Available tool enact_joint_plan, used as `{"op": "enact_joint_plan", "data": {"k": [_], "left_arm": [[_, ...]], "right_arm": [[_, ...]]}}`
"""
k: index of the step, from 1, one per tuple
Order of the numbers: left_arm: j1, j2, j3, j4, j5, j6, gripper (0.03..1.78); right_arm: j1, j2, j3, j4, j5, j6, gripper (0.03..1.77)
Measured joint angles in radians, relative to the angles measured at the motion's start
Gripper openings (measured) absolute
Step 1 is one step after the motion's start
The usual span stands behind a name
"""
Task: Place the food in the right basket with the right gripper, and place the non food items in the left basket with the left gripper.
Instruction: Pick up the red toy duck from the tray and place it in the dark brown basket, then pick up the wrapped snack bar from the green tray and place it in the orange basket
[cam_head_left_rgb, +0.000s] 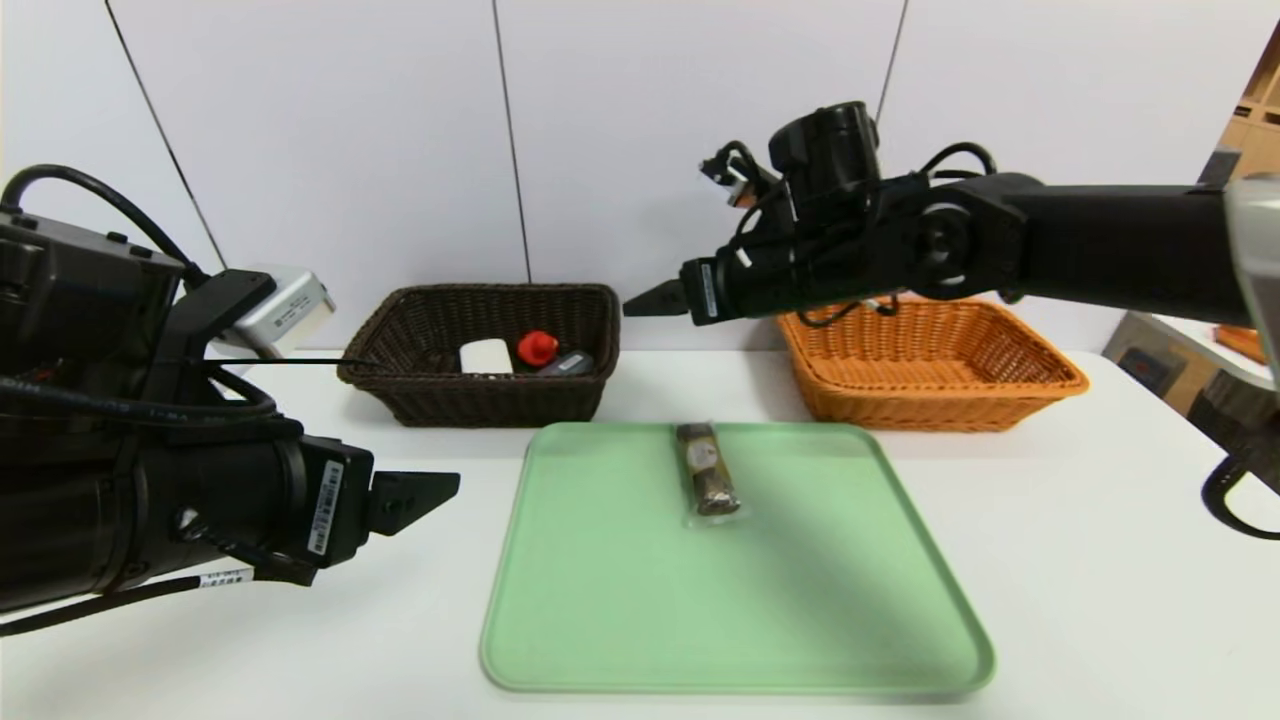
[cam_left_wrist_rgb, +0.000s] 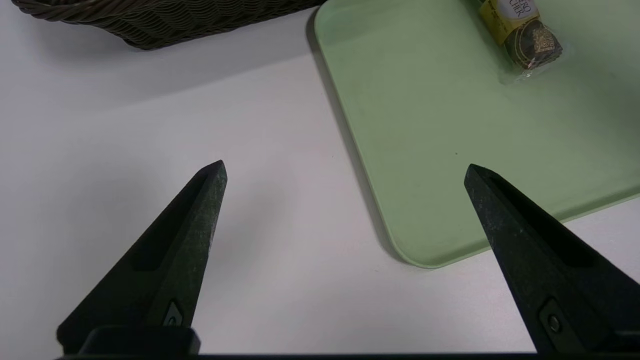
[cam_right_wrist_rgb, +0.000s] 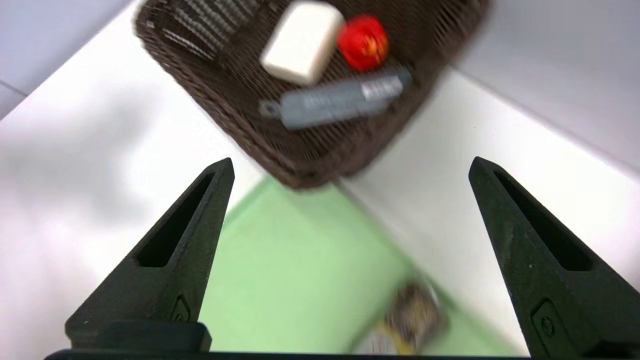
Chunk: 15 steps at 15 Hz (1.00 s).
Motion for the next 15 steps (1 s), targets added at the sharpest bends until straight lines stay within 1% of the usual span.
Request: {"op": "enact_joint_plan", "data": {"k": [2,3,4,6,8,9,11,14,15], "left_arm": [[0.0,0.0,0.0,0.0,0.0,-0.001,1.69],[0.0,0.0,0.0,0.0,0.001,-0.001,1.69],[0.0,0.0,0.0,0.0,0.0,-0.001,1.69],[-0.001,0.0,0.0,0.0,0.0,0.0,1.69],[-0.001,0.001,0.0,0.0,0.0,-0.001,1.69],[-0.001,0.001,0.001,0.0,-0.001,-0.001,1.69],[-0.003,0.001,0.001,0.0,-0.001,-0.001,1.69],[-0.003,0.0,0.009,0.0,-0.001,-0.003,1.69],[-0.003,0.0,0.011,0.0,-0.001,-0.003,1.69]], "right_arm": [[0.001,-0.056,0.045,0.072,-0.065,0.047,1.65],[0.004,-0.084,0.077,0.087,-0.097,0.066,1.66],[0.009,-0.111,0.113,0.098,-0.121,0.083,1.66],[0.023,-0.163,0.189,0.136,-0.153,0.103,1.67],[0.039,-0.2,0.264,0.156,-0.18,0.11,1.68],[0.05,-0.212,0.298,0.159,-0.201,0.111,1.68],[0.085,-0.222,0.351,0.161,-0.26,0.116,1.69],[0.127,-0.213,0.391,0.16,-0.322,0.115,1.69],[0.134,-0.202,0.396,0.161,-0.35,0.115,1.69]]}}
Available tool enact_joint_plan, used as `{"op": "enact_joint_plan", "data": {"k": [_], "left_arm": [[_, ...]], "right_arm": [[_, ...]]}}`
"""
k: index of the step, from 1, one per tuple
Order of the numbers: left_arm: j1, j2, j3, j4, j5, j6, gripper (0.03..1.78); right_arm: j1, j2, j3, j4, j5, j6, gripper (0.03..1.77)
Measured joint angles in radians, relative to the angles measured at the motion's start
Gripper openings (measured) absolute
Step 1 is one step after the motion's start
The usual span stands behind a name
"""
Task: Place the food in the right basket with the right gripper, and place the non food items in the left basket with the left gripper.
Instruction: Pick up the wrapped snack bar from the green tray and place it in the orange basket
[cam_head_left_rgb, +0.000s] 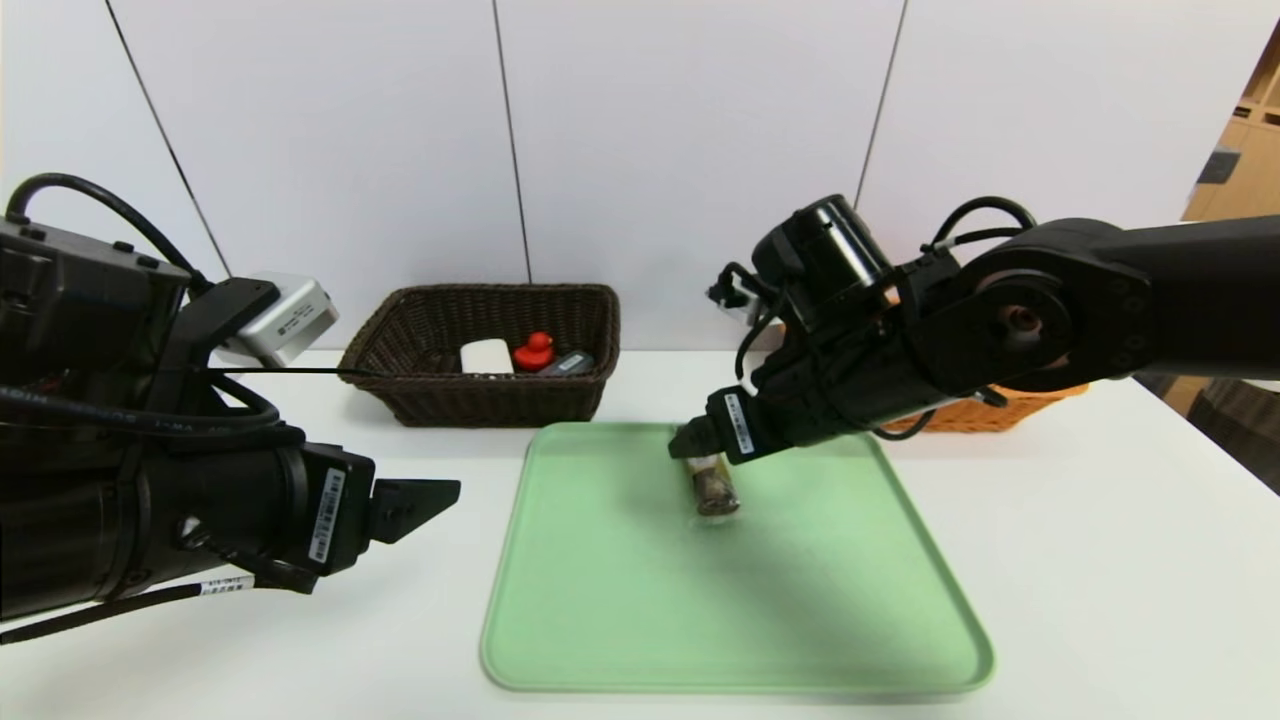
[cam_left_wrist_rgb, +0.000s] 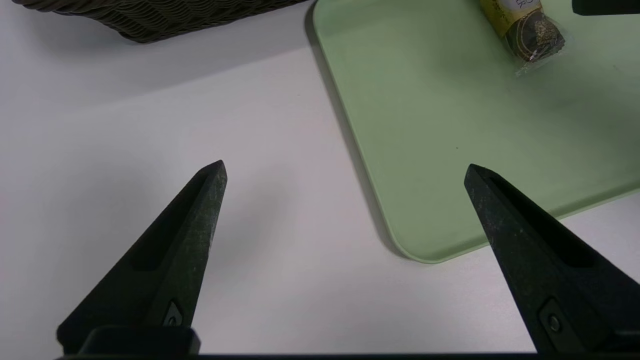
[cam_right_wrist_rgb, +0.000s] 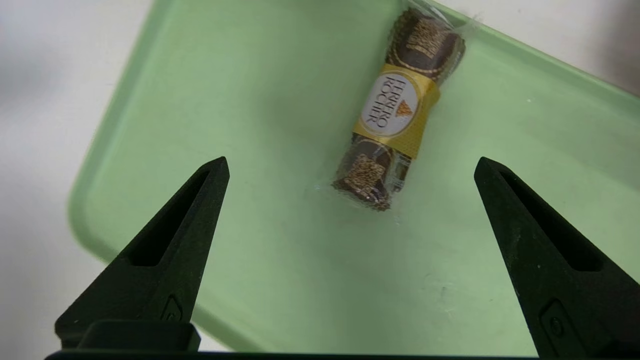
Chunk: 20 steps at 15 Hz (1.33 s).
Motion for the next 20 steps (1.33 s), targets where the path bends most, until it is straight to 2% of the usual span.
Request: {"op": "enact_joint_plan", "data": {"k": [3,5,15,18,20], "left_arm": [[0.0,0.0,0.003,-0.024,-0.001,0.001,1.69],[0.0,0.0,0.008,-0.029,-0.001,0.002,1.69],[0.0,0.011,0.013,-0.03,-0.001,0.003,1.69],[0.0,0.013,0.013,-0.03,-0.001,0.003,1.69],[0.0,0.014,0.013,-0.03,-0.001,0.003,1.69]], "right_arm": [[0.023,0.053,0.003,-0.001,-0.117,0.0,1.69],[0.032,0.097,0.003,-0.003,-0.177,0.001,1.69],[0.035,0.203,-0.036,-0.004,-0.183,0.029,1.69],[0.043,0.209,-0.046,-0.006,-0.183,0.025,1.21],[0.045,0.211,-0.053,-0.006,-0.184,0.025,0.95]]}}
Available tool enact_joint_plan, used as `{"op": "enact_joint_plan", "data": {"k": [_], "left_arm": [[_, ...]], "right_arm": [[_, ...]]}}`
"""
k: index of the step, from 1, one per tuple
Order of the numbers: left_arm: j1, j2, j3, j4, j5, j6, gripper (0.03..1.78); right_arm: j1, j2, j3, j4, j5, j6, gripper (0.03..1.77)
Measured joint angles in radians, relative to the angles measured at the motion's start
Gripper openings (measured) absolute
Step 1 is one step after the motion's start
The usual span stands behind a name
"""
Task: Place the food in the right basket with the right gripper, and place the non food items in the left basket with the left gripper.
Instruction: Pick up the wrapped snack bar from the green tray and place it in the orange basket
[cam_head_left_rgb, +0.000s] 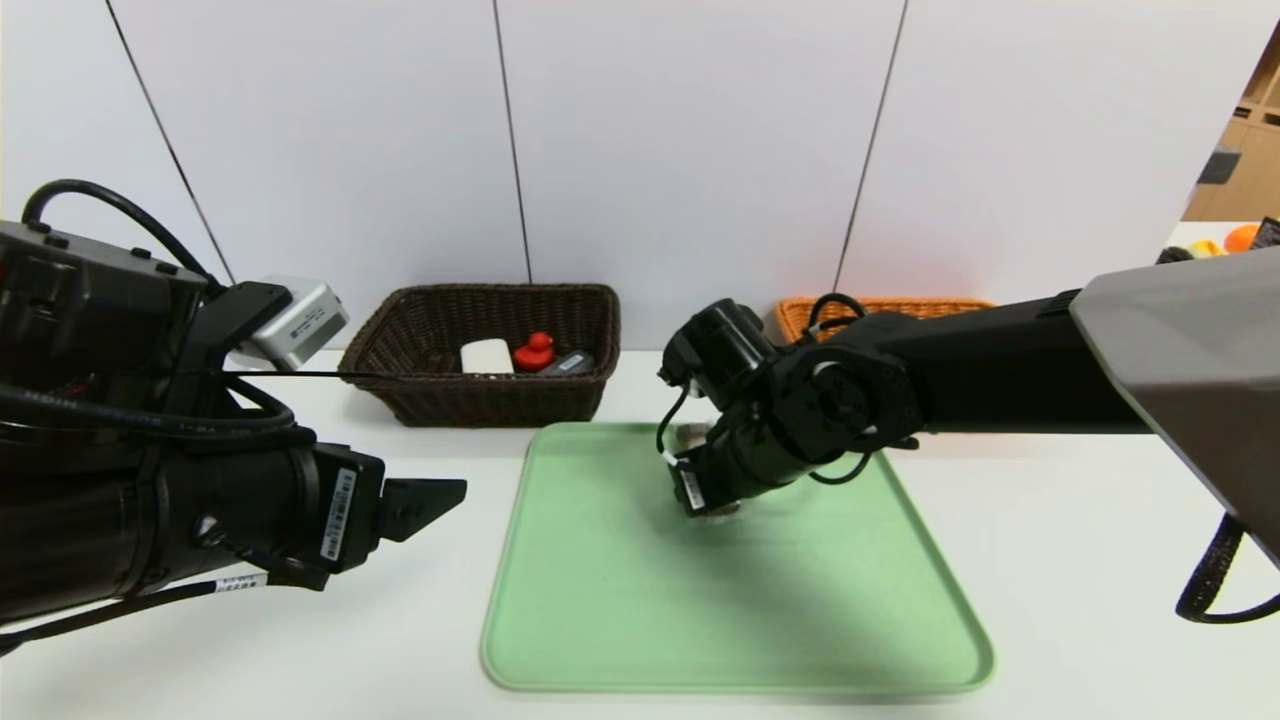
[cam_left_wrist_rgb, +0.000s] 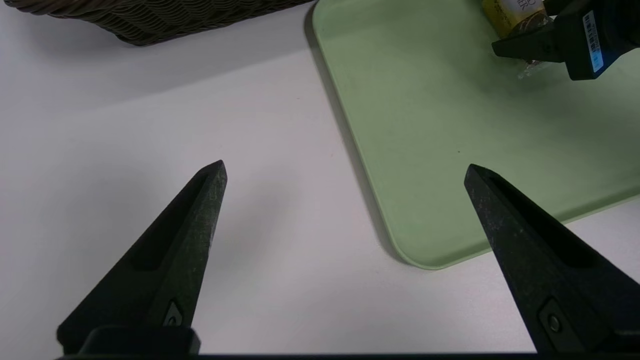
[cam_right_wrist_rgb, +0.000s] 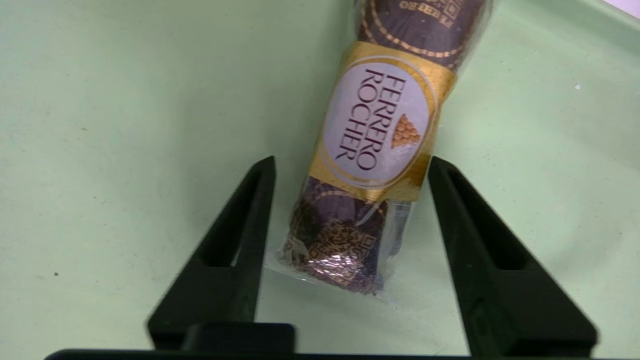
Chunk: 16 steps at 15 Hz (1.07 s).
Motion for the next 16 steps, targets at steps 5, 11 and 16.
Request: {"op": "enact_joint_plan", "data": {"k": [5,11,16], "left_arm": [[0.0,0.001,0.0,0.0,0.0,0.0,1.69],[-0.001,-0.001,0.0,0.0,0.001,0.0,1.69],[-0.002,-0.007,0.0,0.0,0.001,0.0,1.69]], "right_arm": [[0.002,0.004,-0.004,-0.001,0.0,0.002,0.27],[-0.004,-0.045,-0.001,0.001,0.001,0.005,0.27],[-0.055,-0.176,-0.001,-0.065,0.001,-0.009,0.27]]}}
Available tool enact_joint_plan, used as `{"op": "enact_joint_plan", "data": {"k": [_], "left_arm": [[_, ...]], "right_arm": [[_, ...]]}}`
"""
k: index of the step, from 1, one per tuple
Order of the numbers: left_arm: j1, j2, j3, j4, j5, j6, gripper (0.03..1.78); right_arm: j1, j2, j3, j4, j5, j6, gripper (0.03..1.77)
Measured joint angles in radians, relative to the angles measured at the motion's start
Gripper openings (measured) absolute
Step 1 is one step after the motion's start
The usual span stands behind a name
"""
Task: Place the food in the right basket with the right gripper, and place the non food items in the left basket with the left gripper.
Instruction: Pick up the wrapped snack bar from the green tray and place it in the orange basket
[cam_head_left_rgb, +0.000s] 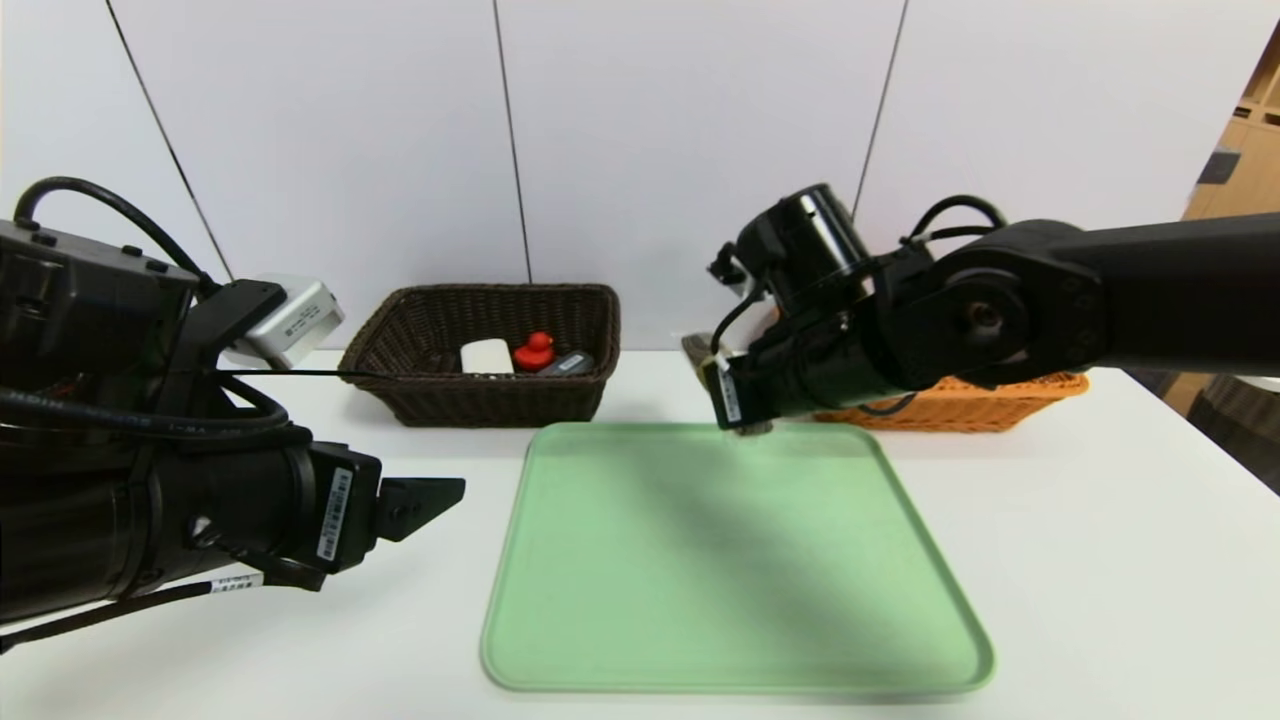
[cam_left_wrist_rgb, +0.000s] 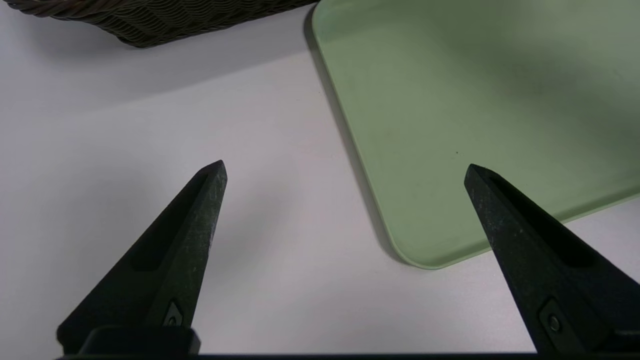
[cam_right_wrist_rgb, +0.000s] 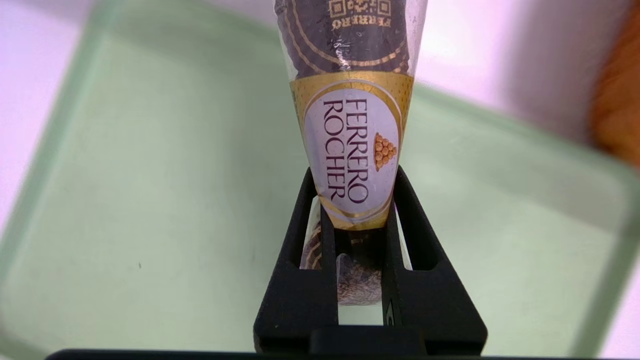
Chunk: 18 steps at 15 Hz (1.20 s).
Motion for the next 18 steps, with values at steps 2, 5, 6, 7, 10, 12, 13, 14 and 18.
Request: {"op": "enact_joint_plan", "data": {"k": [2,5,6,7,10,12,13,14,18], "left_arm": [[0.0,-0.001,0.0,0.0,0.0,0.0,1.69],[0.0,-0.002,-0.002,0.0,0.0,0.001,1.69],[0.0,-0.002,-0.003,0.0,0.0,0.002,1.69],[0.0,-0.002,-0.004,0.0,0.0,0.002,1.69],[0.0,-0.001,-0.005,0.0,0.0,0.003,1.69],[0.0,-0.001,-0.005,0.0,0.0,0.003,1.69],[0.0,-0.001,-0.005,0.0,0.0,0.002,1.69],[0.0,-0.001,-0.004,0.0,0.0,0.002,1.69],[0.001,0.001,-0.002,0.0,0.0,0.002,1.69]], "right_arm": [[-0.048,-0.04,-0.003,-0.049,-0.001,-0.008,0.27],[-0.137,-0.07,-0.029,-0.084,-0.001,-0.023,0.27],[-0.172,-0.073,-0.037,-0.085,-0.001,-0.038,0.27],[-0.211,-0.073,-0.04,-0.089,-0.001,-0.059,0.27],[-0.336,-0.052,-0.046,-0.148,0.002,-0.133,0.27],[-0.416,-0.021,-0.047,-0.204,0.006,-0.217,0.27],[-0.449,-0.005,-0.047,-0.226,0.01,-0.273,0.27],[-0.478,0.012,-0.047,-0.258,0.014,-0.335,0.27],[-0.559,0.087,-0.067,-0.416,0.121,-0.604,0.27]]}}
